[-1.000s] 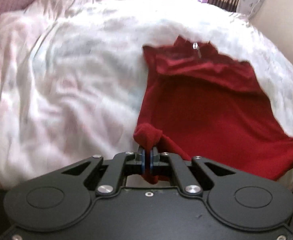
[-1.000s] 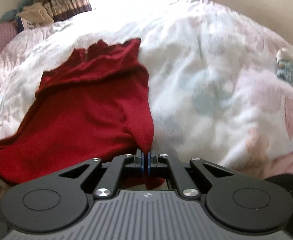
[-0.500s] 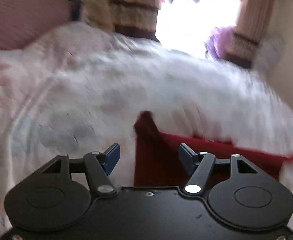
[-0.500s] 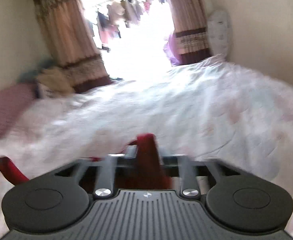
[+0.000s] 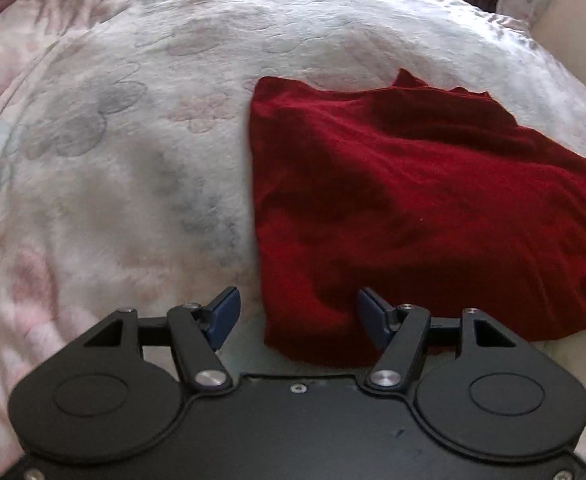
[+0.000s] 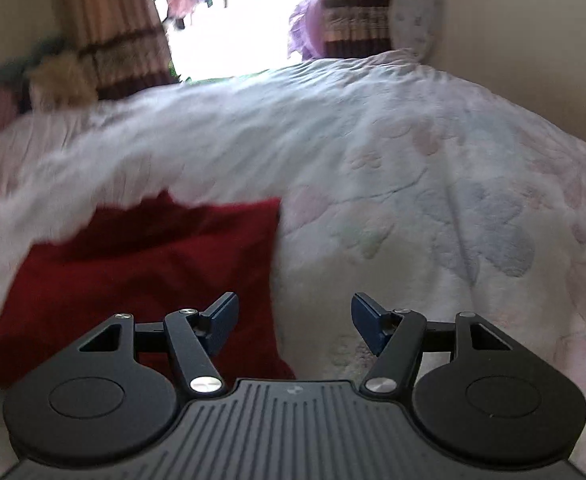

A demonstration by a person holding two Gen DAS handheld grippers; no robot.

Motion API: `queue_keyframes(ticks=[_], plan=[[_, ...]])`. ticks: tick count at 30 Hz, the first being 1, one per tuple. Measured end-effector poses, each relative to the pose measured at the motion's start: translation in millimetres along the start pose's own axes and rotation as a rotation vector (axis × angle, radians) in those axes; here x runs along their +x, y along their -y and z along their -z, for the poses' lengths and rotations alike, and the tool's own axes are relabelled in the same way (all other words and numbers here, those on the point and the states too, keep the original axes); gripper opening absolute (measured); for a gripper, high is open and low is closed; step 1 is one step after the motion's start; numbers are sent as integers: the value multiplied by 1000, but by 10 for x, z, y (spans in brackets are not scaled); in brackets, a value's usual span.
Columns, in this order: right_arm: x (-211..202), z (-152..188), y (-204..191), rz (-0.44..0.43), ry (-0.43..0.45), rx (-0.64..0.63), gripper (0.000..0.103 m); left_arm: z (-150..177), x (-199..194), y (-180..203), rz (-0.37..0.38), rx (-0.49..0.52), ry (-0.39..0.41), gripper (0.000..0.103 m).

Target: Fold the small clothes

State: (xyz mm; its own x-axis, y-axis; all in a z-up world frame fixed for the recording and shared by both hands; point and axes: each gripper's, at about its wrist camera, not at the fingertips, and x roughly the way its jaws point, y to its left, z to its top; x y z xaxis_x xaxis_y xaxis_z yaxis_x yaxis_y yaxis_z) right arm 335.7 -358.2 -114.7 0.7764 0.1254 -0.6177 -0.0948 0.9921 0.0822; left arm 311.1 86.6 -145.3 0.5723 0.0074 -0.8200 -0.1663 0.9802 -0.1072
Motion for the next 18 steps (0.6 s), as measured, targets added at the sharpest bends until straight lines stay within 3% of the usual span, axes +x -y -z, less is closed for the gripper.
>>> queue_keyframes(ticks=[4,7,8,9,10,11,12,16,18], plan=[[119,65,-45,-30,-39,-21,77,-51,227,-105,74,-32,-44,66],[262,98,-7,-80,-93,4,76,-88,254,-119,88,-46,-49,66],[308,110,-15,-94,-113,2,73,-80,235,-112,94,-45,-29,58],[341,131,-27,-83,-129,-13,61,-71,225,-117,105,-47,-15,57],[374,146,-30,-66,-143,-33,51,-70,214,-126,118,-55,-5,23],[378,163,-38,-74,-155,-37,26,-62,188,-149,156,-79,-9,4],[371,170,-21,-114,-167,-22,9,-58,142,-172,168,-105,4,3],[209,171,-8,-126,-123,10,3,-41,-108,-217,177,-111,67,3],[121,156,72,-177,-111,72,3,-12,-237,-242,191,-114,87,3]])
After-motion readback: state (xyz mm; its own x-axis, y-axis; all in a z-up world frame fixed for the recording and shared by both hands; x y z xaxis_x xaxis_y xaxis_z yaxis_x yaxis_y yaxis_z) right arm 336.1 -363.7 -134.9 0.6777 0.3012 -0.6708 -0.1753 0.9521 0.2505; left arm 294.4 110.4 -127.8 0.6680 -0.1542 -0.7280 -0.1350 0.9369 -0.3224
